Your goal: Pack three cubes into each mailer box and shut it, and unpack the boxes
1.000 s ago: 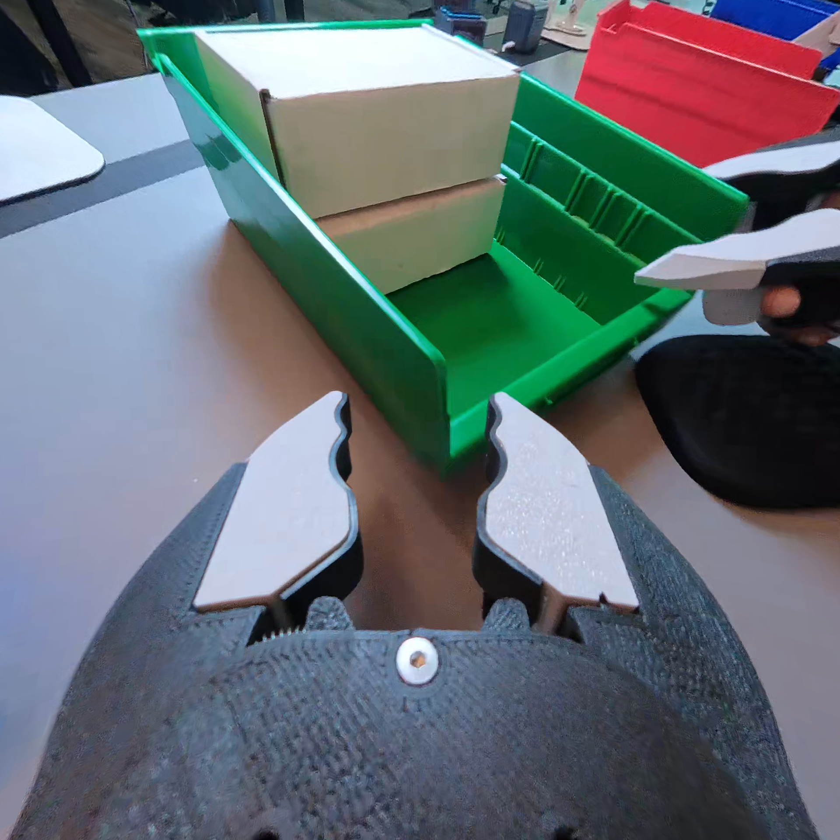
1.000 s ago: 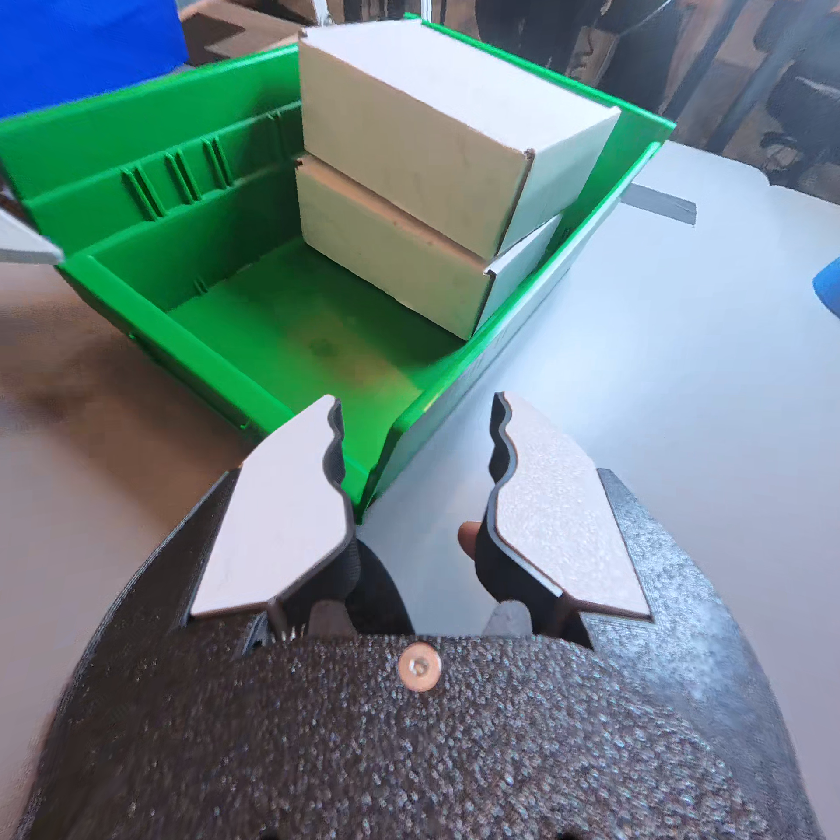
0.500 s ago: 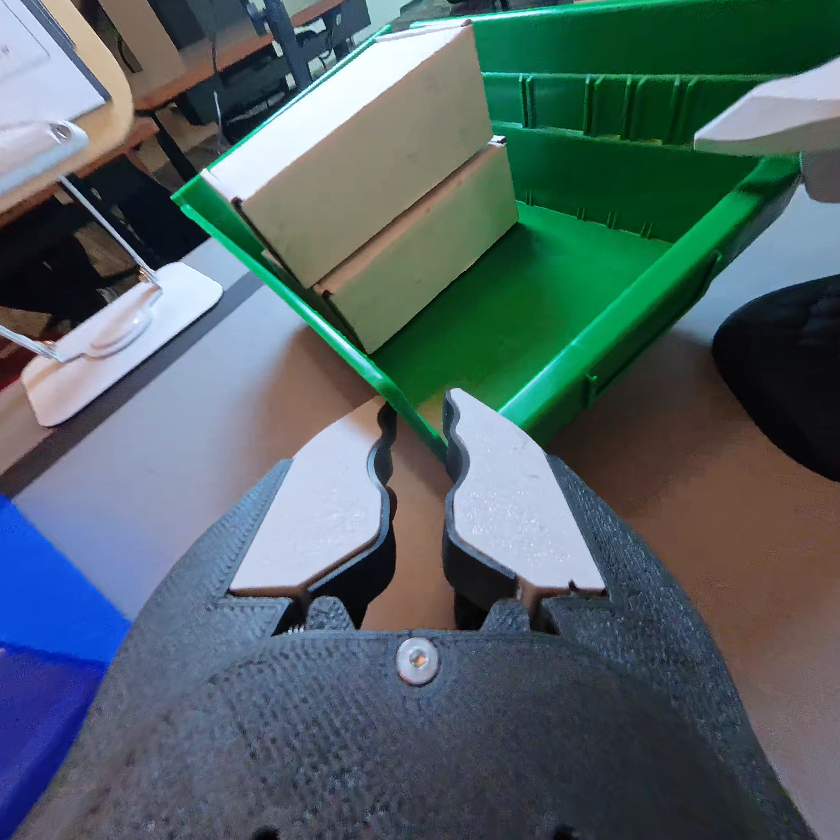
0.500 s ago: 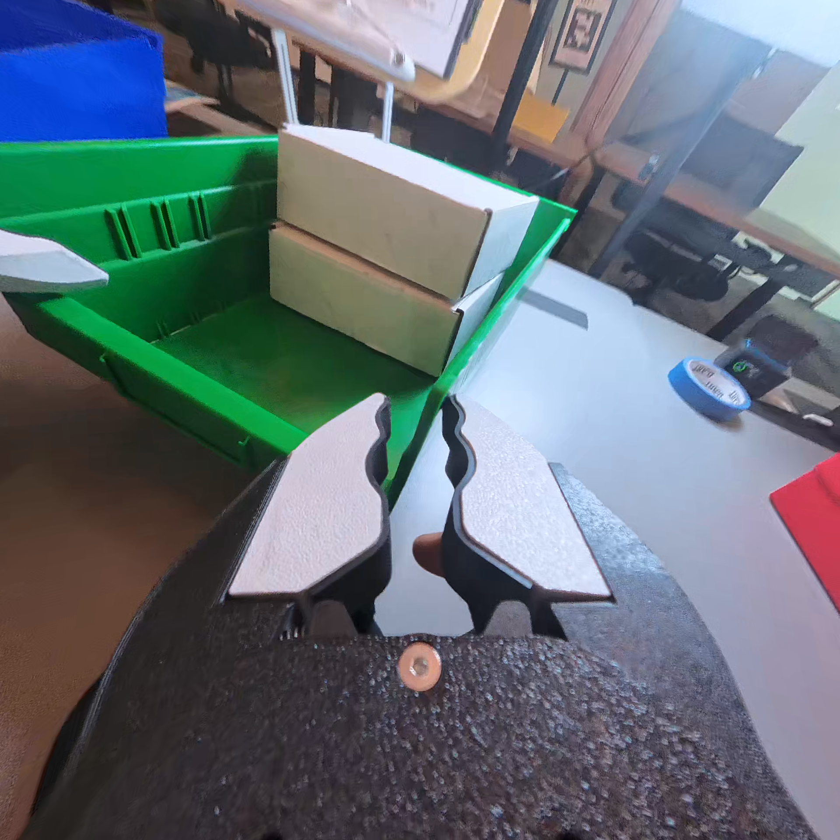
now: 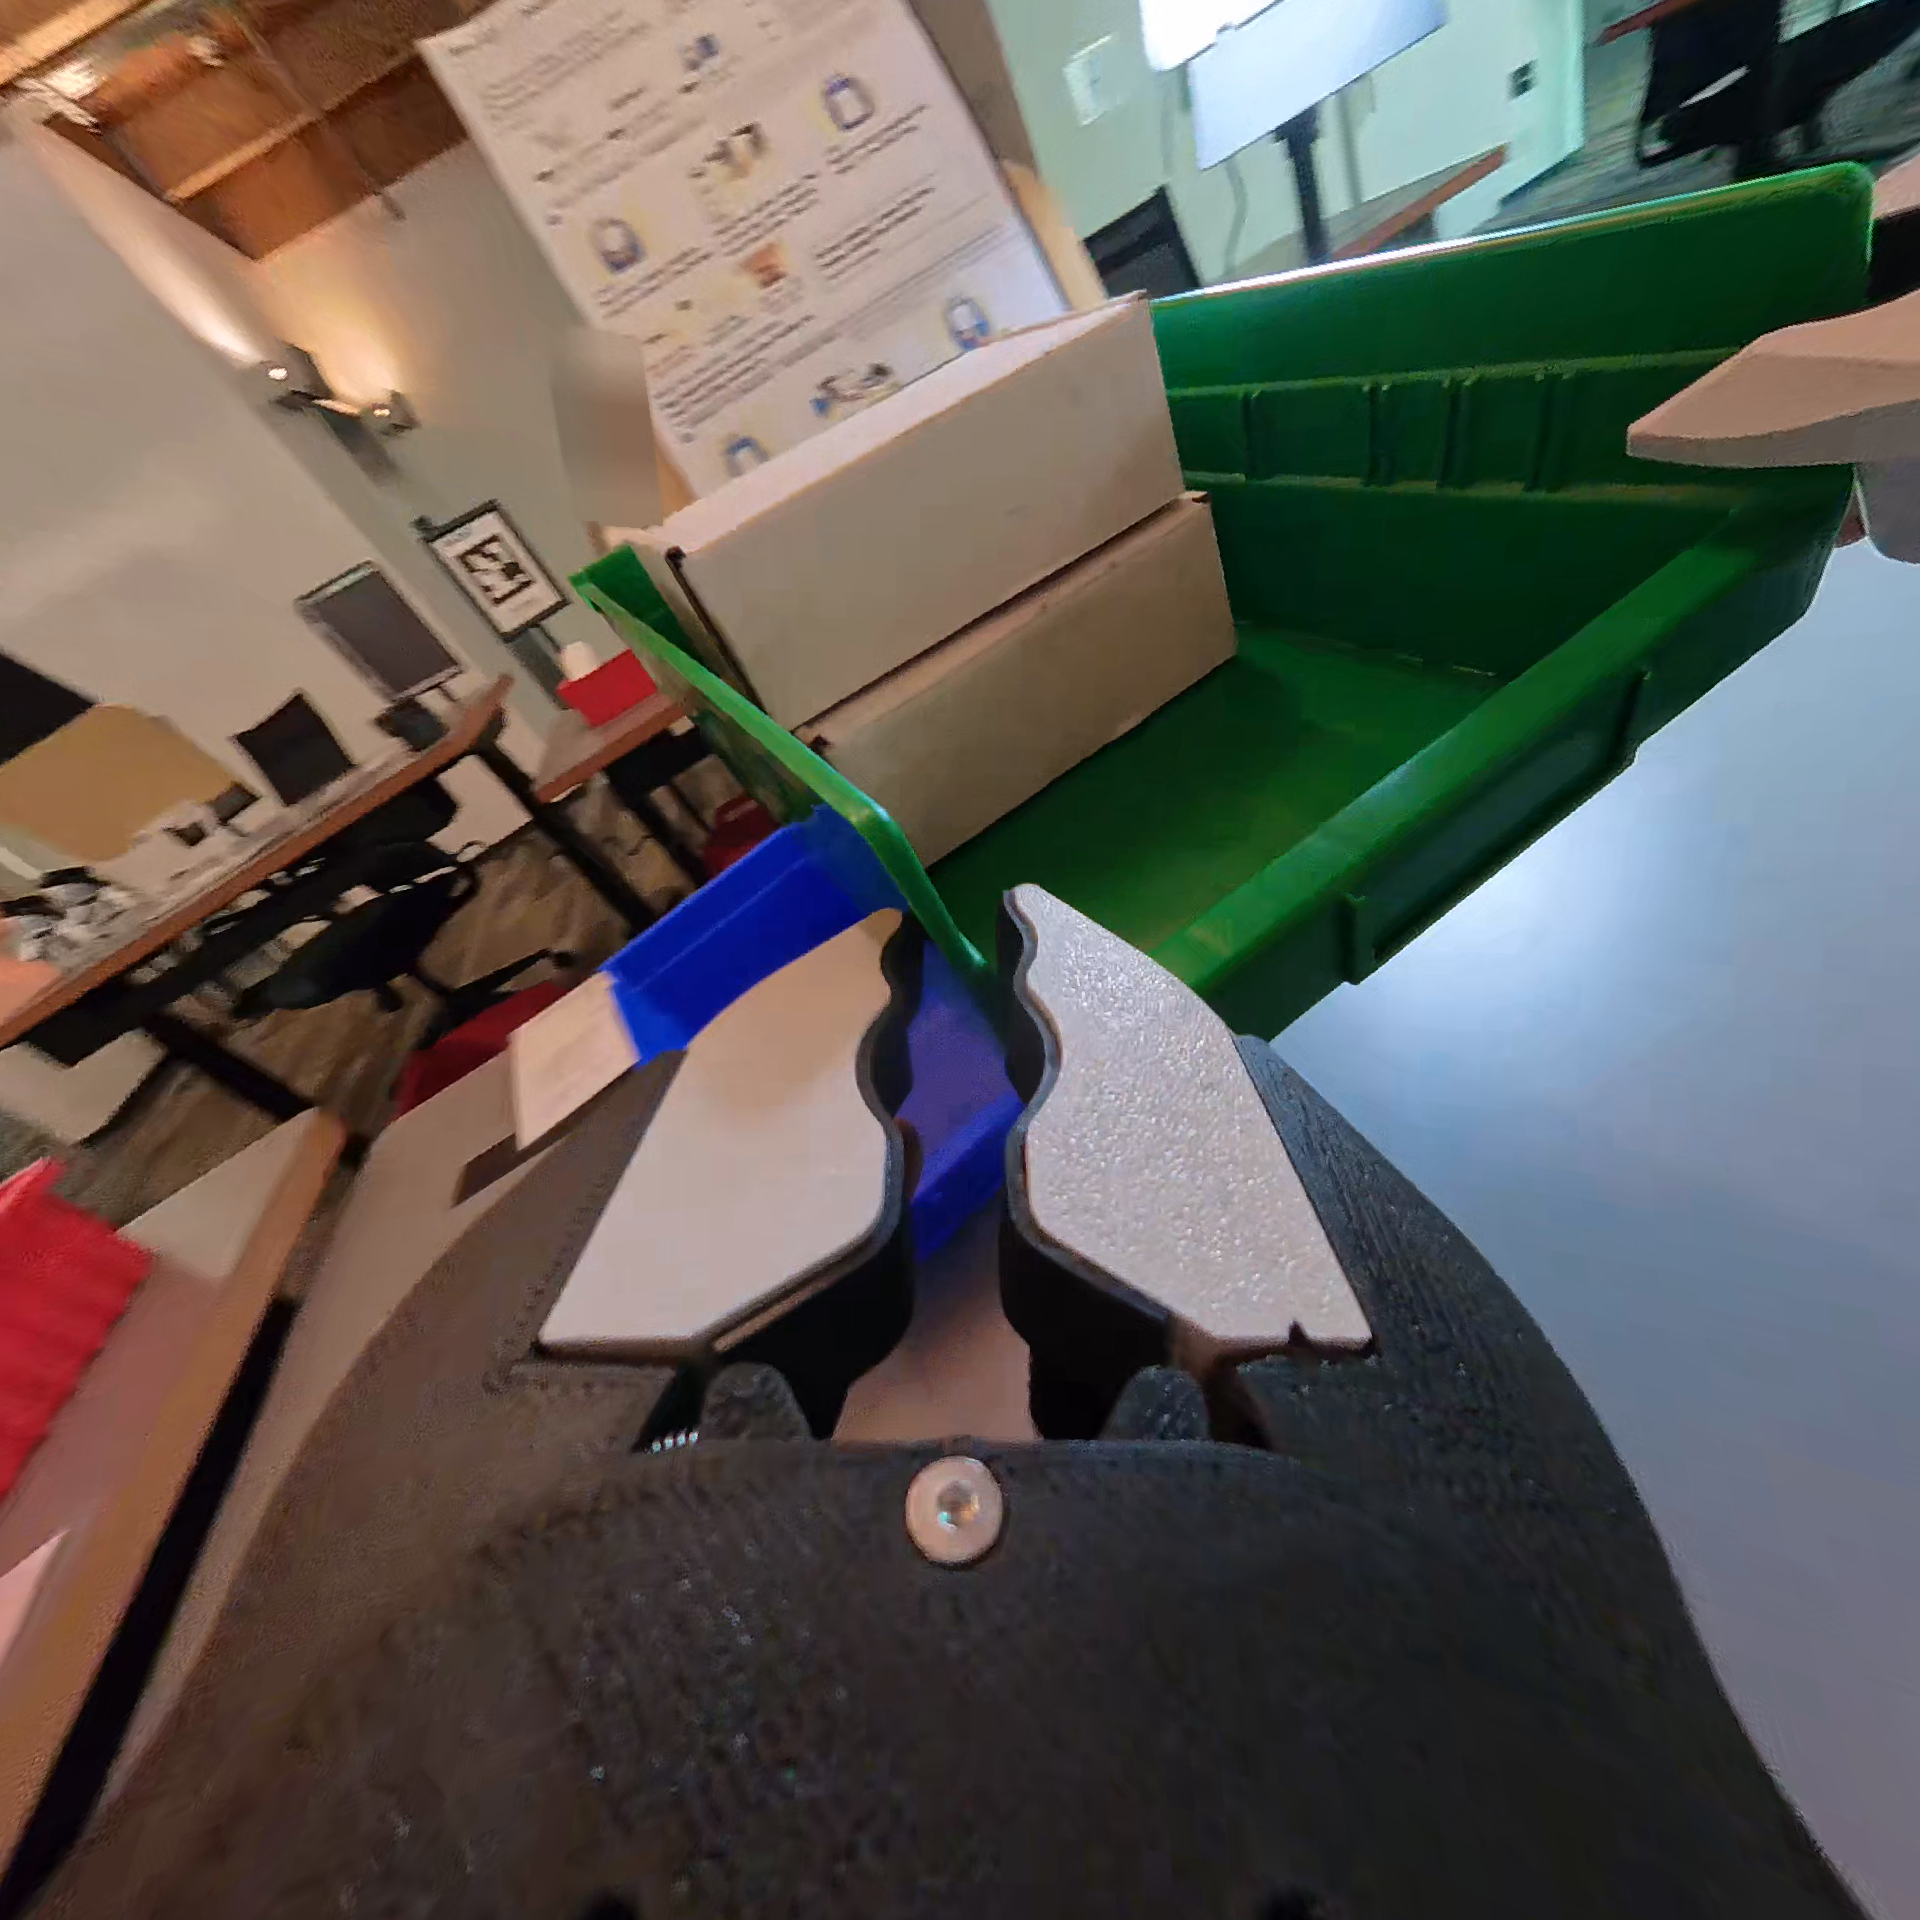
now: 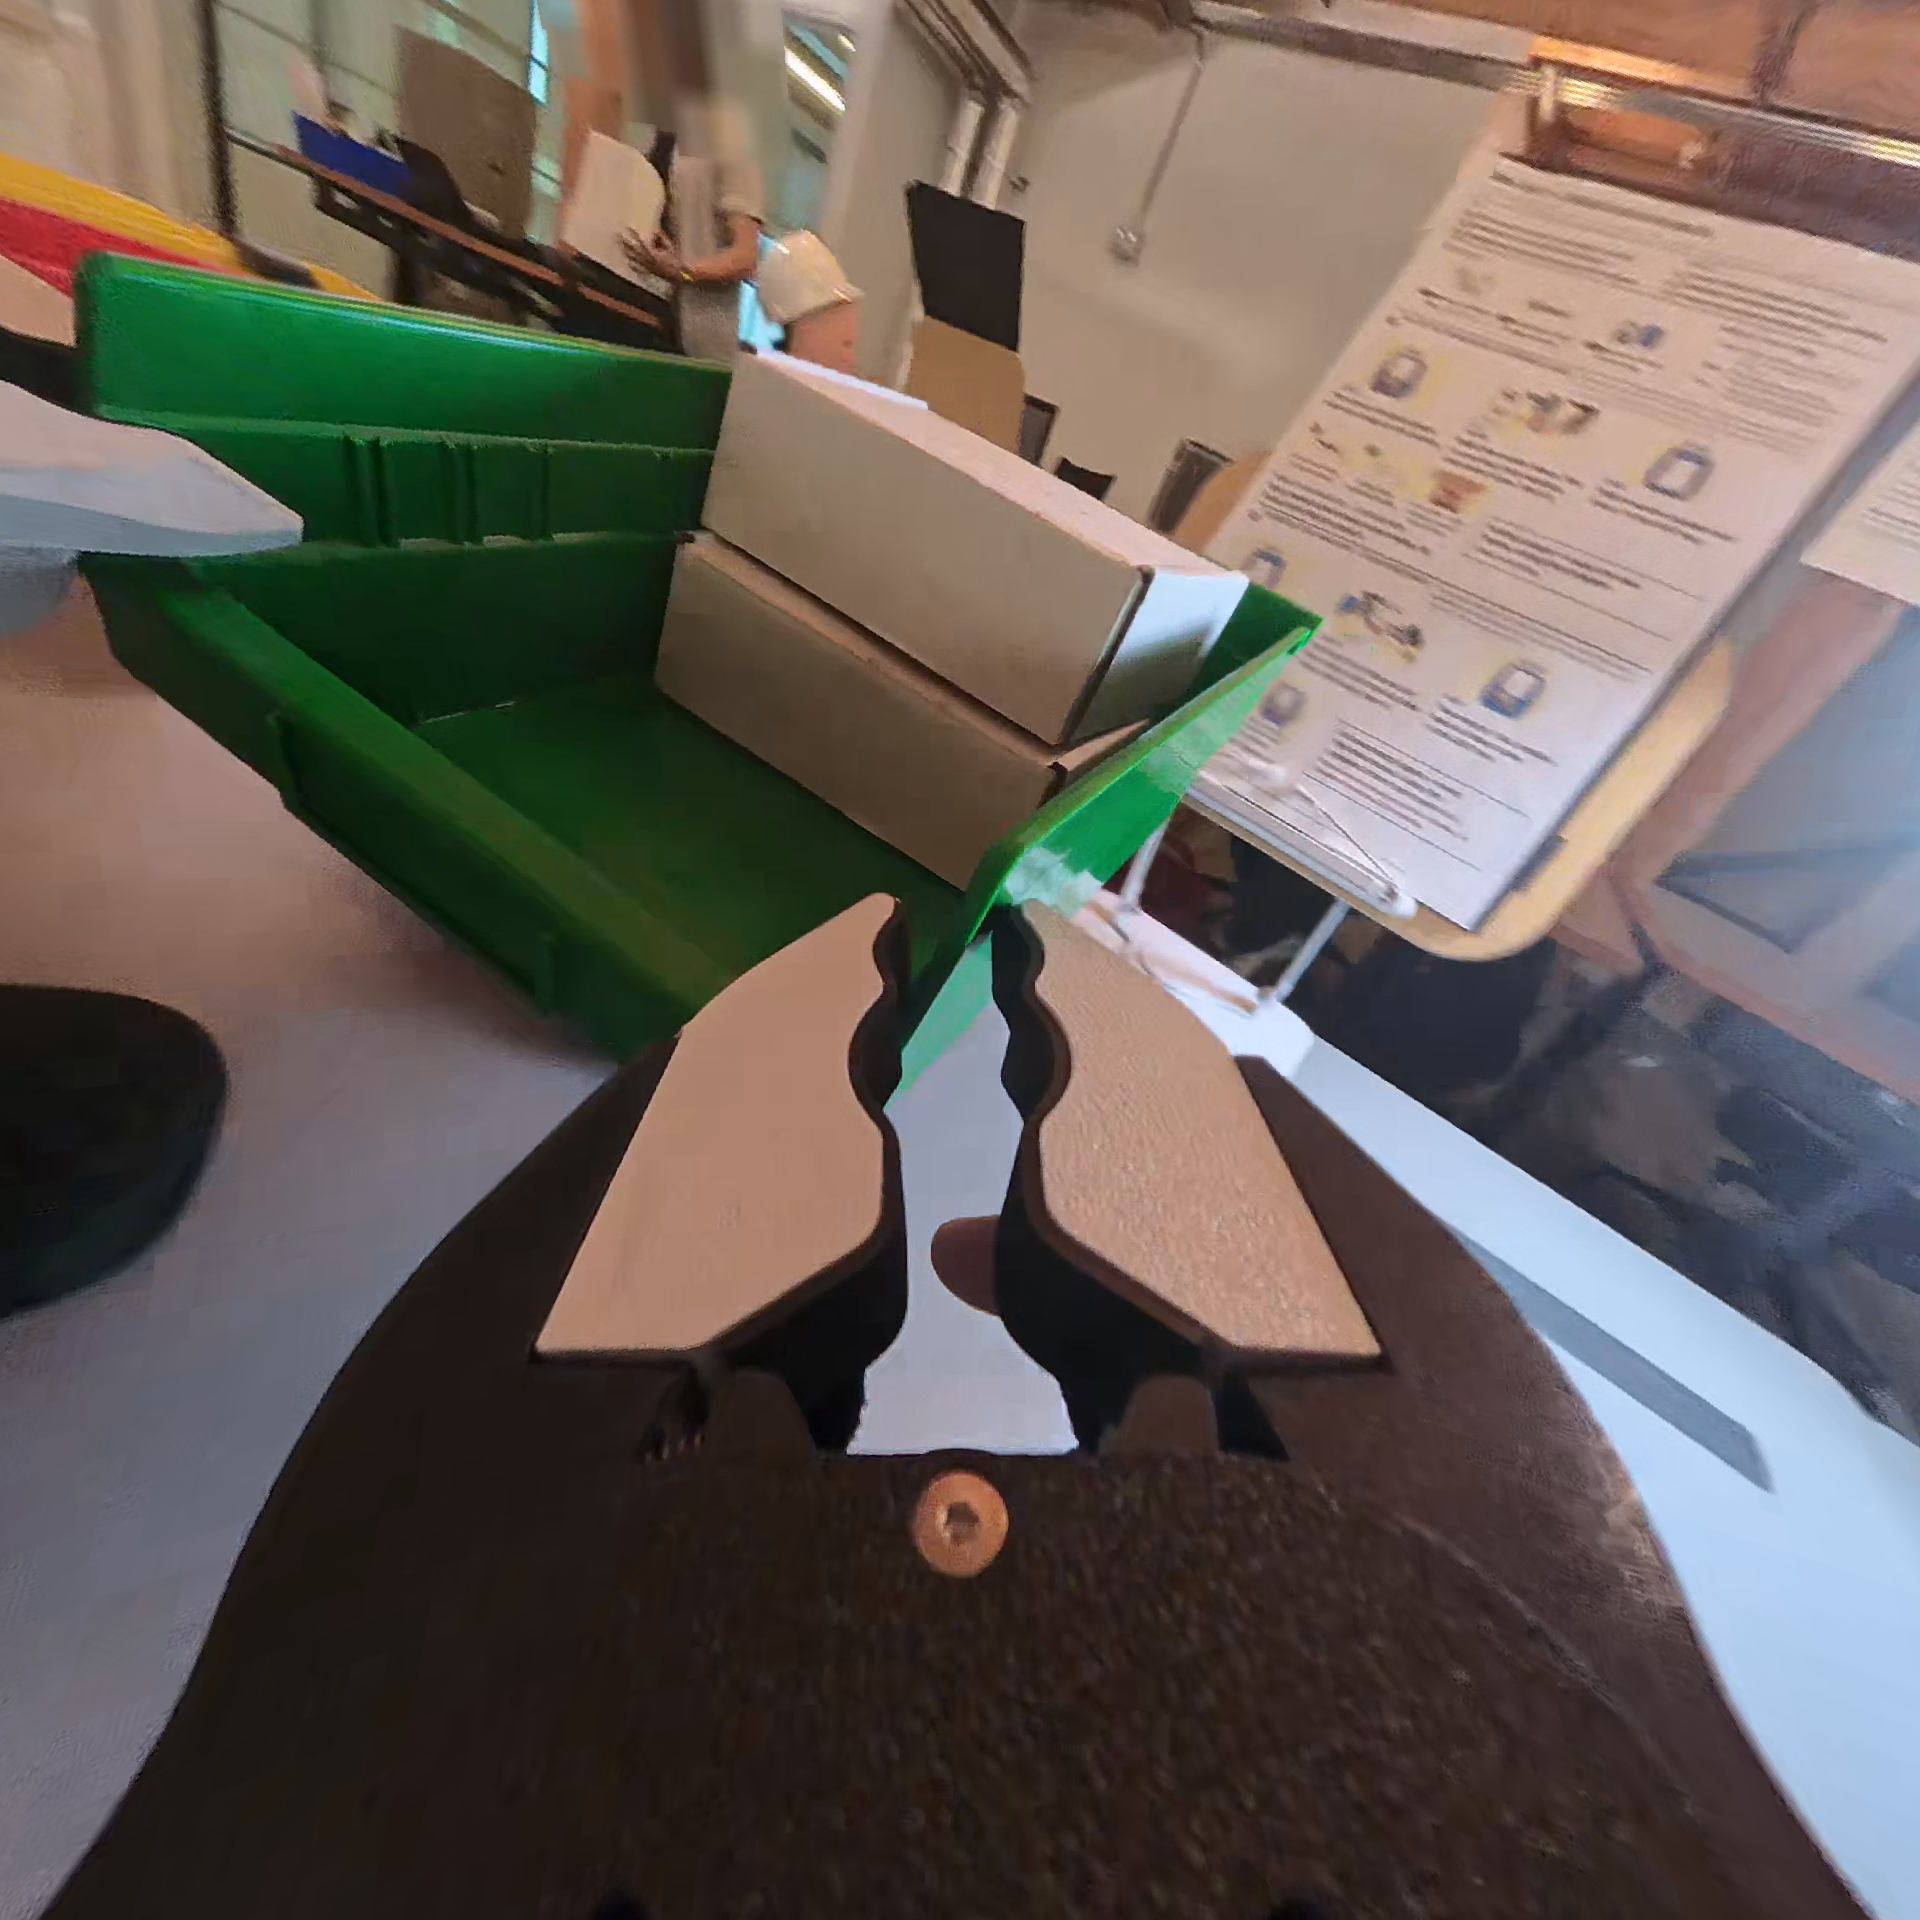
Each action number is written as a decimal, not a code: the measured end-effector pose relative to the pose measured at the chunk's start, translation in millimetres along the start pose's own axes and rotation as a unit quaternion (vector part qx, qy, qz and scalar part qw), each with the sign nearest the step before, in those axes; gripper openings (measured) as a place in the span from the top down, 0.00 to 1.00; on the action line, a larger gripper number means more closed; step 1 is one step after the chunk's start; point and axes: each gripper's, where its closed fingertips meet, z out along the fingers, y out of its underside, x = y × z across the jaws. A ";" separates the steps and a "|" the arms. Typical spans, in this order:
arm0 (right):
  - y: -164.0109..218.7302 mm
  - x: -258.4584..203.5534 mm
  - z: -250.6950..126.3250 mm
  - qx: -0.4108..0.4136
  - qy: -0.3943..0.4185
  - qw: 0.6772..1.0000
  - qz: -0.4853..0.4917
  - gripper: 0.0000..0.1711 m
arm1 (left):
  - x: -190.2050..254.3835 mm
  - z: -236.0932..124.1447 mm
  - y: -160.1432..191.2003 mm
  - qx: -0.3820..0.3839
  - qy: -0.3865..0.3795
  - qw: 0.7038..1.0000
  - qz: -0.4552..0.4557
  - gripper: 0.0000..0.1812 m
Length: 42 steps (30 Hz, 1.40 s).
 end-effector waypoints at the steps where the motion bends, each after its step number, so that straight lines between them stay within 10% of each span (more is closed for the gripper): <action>1: -8.8 -15.5 13.1 0.009 -0.020 1.000 0.005 0.92 | -16.6 -14.0 4.5 -0.003 -0.020 1.000 0.005 0.93; 13: -37.9 -195.5 136.7 0.061 -0.250 0.962 0.097 0.92 | -137.2 -140.3 51.3 -0.106 -0.187 0.975 0.047 0.93; 31: 76.1 -133.4 115.0 -0.072 -0.130 0.987 0.065 0.92 | -65.8 -23.5 143.2 -0.091 -0.008 0.993 -0.076 0.90; 42: 79.3 -143.6 97.8 -0.075 -0.136 0.987 0.039 0.89 | -62.5 -29.2 151.8 -0.086 0.026 0.994 -0.061 0.90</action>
